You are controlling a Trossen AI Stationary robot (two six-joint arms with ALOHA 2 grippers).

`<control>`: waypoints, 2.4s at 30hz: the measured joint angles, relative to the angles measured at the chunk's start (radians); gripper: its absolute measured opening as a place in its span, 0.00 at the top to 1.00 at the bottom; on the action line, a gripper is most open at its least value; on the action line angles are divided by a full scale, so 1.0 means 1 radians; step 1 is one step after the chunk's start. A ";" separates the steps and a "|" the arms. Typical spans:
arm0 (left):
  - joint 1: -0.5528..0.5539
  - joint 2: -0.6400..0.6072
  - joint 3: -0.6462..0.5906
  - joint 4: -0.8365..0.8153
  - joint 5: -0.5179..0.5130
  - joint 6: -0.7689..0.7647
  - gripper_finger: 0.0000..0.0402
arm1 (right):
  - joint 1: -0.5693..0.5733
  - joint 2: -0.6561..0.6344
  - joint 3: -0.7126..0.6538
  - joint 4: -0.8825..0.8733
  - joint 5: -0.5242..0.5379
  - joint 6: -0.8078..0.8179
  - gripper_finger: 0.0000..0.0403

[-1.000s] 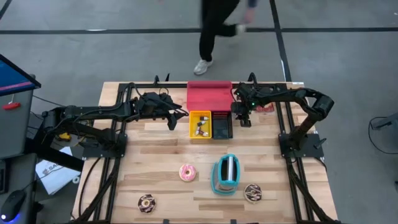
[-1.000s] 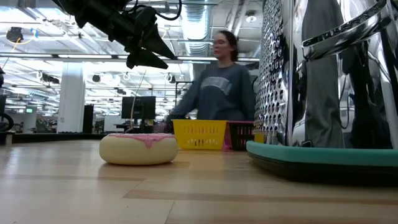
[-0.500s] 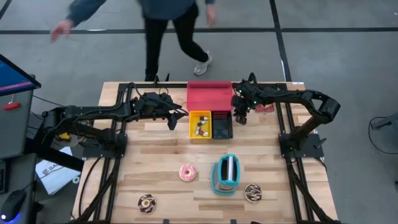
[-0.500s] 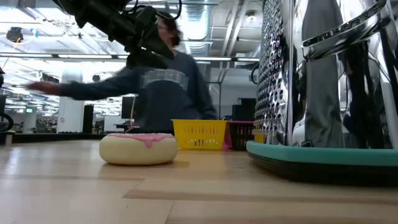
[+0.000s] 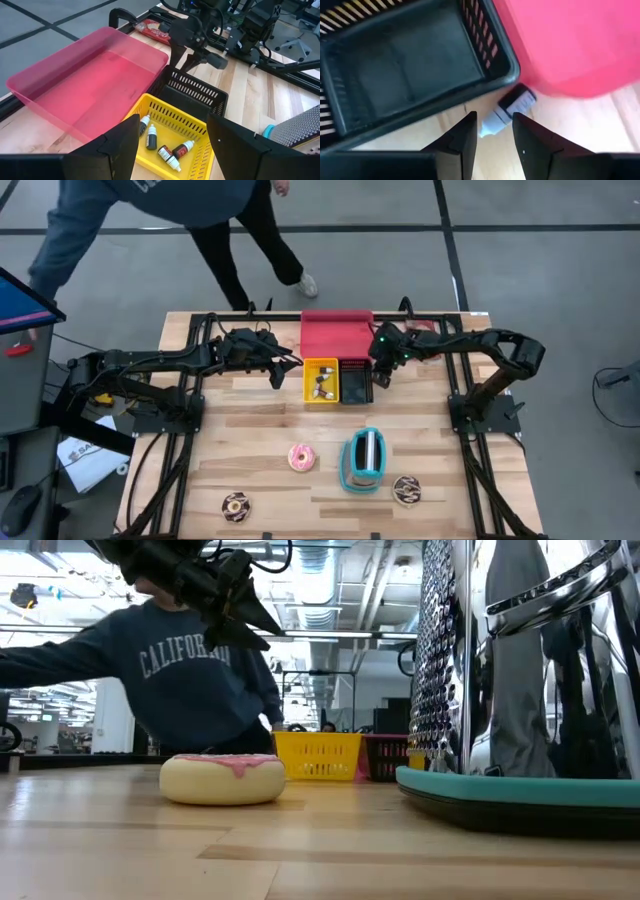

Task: Pick & Place Food Item
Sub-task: Put the blue food coloring bottle into the yellow bin

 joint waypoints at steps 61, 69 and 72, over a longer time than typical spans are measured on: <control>-0.002 -0.001 0.000 0.000 0.008 0.001 0.49 | 0.181 -0.525 -0.078 -0.280 -0.130 0.266 0.86; -0.002 -0.001 0.000 0.000 0.009 0.003 0.49 | 0.361 -0.428 -0.009 -0.068 -0.046 0.410 0.86; -0.002 -0.001 0.000 -0.001 0.020 0.004 0.49 | 0.380 -0.303 0.087 -0.035 -0.033 0.358 0.86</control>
